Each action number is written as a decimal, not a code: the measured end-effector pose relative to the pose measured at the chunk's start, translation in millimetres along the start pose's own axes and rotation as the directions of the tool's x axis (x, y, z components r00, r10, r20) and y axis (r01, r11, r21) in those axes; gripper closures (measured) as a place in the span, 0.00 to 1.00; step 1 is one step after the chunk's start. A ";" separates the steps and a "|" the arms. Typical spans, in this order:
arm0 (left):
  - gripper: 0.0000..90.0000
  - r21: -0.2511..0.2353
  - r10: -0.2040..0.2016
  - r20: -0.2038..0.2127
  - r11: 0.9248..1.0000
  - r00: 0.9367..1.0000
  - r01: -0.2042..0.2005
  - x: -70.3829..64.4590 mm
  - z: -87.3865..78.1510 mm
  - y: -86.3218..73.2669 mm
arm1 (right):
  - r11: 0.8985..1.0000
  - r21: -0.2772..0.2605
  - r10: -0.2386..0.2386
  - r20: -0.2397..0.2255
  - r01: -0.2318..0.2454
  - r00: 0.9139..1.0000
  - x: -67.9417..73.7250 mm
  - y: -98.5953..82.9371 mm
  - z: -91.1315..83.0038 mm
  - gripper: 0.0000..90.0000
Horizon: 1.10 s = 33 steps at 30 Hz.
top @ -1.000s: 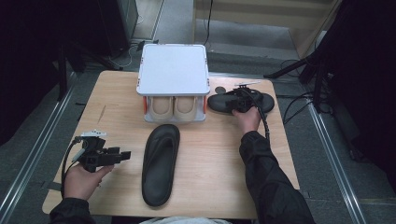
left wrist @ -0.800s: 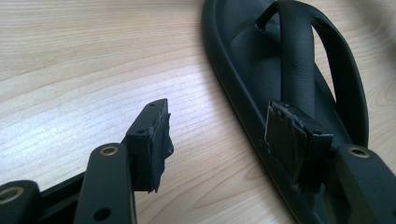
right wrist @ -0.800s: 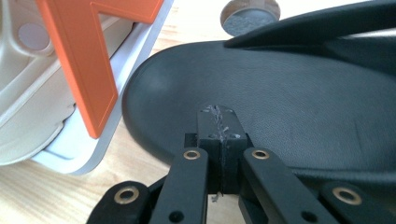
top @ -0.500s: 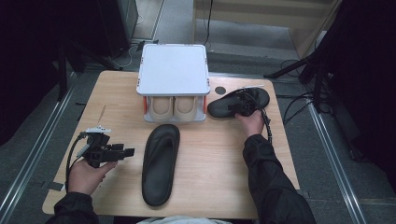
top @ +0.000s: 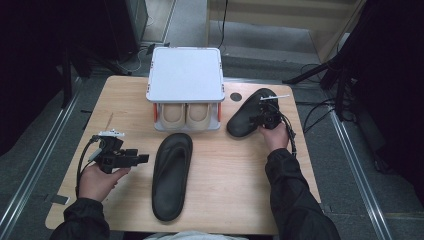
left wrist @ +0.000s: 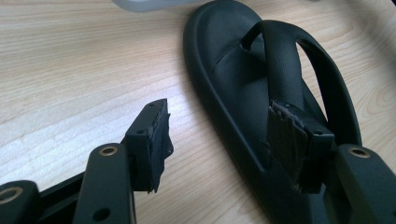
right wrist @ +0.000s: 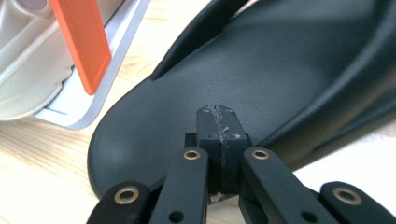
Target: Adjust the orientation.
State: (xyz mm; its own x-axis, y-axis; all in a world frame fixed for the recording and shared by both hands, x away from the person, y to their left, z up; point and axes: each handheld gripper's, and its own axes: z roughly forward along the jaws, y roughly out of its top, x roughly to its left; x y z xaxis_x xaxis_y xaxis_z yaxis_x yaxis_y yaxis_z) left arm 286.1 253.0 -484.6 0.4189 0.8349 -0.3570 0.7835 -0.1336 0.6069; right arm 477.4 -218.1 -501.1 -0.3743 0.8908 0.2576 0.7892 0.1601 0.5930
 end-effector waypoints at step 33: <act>0.45 0.003 0.010 0.014 1.000 1.000 -0.010 2.1 9.5 15.1 | 0.998 -0.054 0.010 0.021 -0.009 1.000 -31.1 -15.3 -42.2 0.82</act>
State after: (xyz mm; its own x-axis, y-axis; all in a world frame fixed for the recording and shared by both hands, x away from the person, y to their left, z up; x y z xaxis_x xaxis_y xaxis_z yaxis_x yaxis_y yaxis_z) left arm 303.2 247.6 -482.9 0.4330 0.8258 -0.3613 0.7806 -0.1431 0.6085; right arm 456.3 -266.2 -486.0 -0.3557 0.9013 0.2472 0.7650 0.1288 0.6310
